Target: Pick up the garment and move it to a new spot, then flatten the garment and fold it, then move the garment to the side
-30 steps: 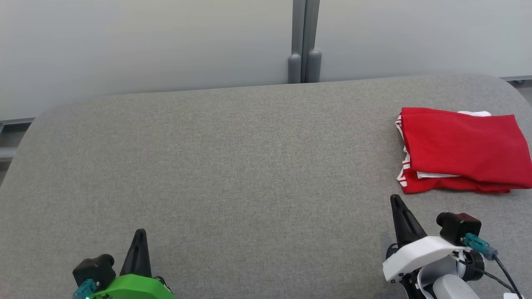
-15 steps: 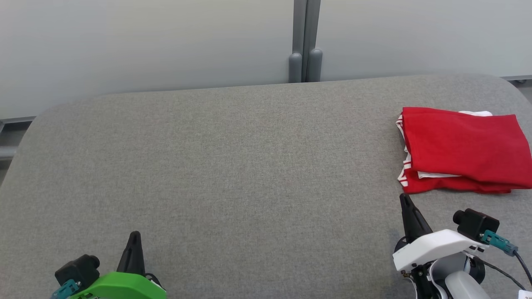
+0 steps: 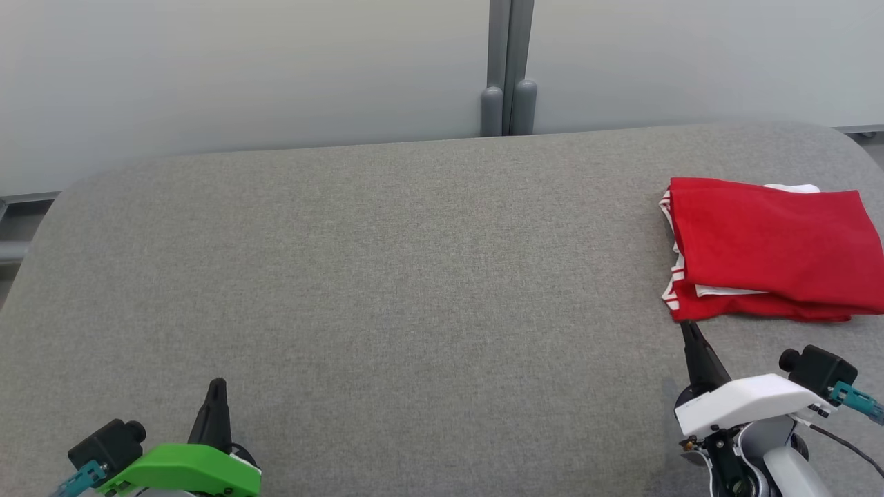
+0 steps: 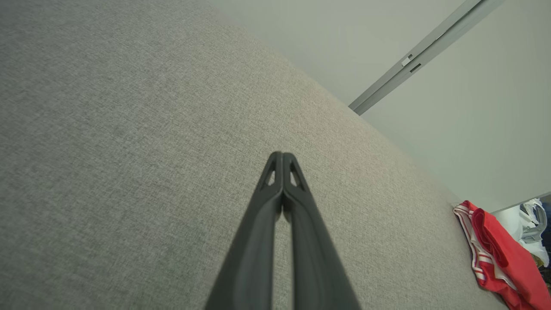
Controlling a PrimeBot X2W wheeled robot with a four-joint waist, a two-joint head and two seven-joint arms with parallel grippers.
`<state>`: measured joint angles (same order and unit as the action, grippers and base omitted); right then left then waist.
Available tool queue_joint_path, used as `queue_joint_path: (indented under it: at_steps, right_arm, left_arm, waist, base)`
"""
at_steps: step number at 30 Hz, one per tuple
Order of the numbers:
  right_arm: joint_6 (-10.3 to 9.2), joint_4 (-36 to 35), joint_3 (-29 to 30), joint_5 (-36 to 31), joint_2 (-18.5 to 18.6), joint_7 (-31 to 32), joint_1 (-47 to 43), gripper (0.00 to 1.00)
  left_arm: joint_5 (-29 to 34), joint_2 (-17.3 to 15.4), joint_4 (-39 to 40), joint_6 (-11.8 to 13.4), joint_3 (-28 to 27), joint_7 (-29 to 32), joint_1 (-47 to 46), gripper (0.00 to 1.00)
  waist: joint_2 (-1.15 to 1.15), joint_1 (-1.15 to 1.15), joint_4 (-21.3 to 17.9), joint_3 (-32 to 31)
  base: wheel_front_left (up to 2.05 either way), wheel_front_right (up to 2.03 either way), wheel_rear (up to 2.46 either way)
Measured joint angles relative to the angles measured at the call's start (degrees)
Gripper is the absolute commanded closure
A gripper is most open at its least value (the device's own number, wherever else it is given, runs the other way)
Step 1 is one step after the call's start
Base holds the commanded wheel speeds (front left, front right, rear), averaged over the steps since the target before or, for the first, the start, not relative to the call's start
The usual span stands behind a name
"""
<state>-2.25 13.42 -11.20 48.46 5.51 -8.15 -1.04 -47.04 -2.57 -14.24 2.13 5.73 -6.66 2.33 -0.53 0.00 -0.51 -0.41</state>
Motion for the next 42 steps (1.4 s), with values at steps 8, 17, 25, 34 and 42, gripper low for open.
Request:
queue_joint_path:
  at_steps: [8, 17, 25, 34, 42]
  right_arm:
    - [1.11, 0.0, 1.8, 5.2, 0.0, 1.3, 0.5, 1.00]
    - [2.25, 0.3, 3.8, 11.3, -0.1, 3.0, 0.6, 1.00]
    - [3.25, 0.5, 5.7, 17.2, -0.2, 4.5, 1.0, 1.00]
    - [4.35, 0.8, 7.7, 23.0, -0.2, 6.0, 1.8, 1.00]
    - [5.26, 1.0, 9.3, 27.8, -0.3, 7.3, 2.0, 1.00]
  left_arm:
    - [-5.5, 0.0, -0.1, -0.9, -0.9, 1.3, -0.1, 1.00]
    - [-10.9, 0.0, -0.3, -2.1, -2.2, 3.1, -1.2, 1.00]
    - [-16.9, 0.1, -0.5, -3.2, -3.7, 4.8, -1.7, 1.00]
    - [-22.4, 0.1, -0.9, -4.4, -5.0, 6.6, -2.4, 1.00]
    - [-27.2, 0.1, -1.3, -5.3, -5.9, 7.7, -2.7, 1.00]
  waist:
    - [0.00, 0.00, 0.1, 0.1]
    - [0.00, 0.00, 0.1, 0.1]
    - [0.00, 0.00, 0.2, 0.2]
    - [0.00, 0.00, 0.3, 0.3]
    - [0.00, 0.00, 0.3, 0.3]
  base:
    - [0.00, 0.00, 0.00]
    - [0.00, 0.00, 0.00]
    - [0.00, 0.00, 0.00]
    - [0.00, 0.00, 0.00]
    - [0.00, 0.00, 0.00]
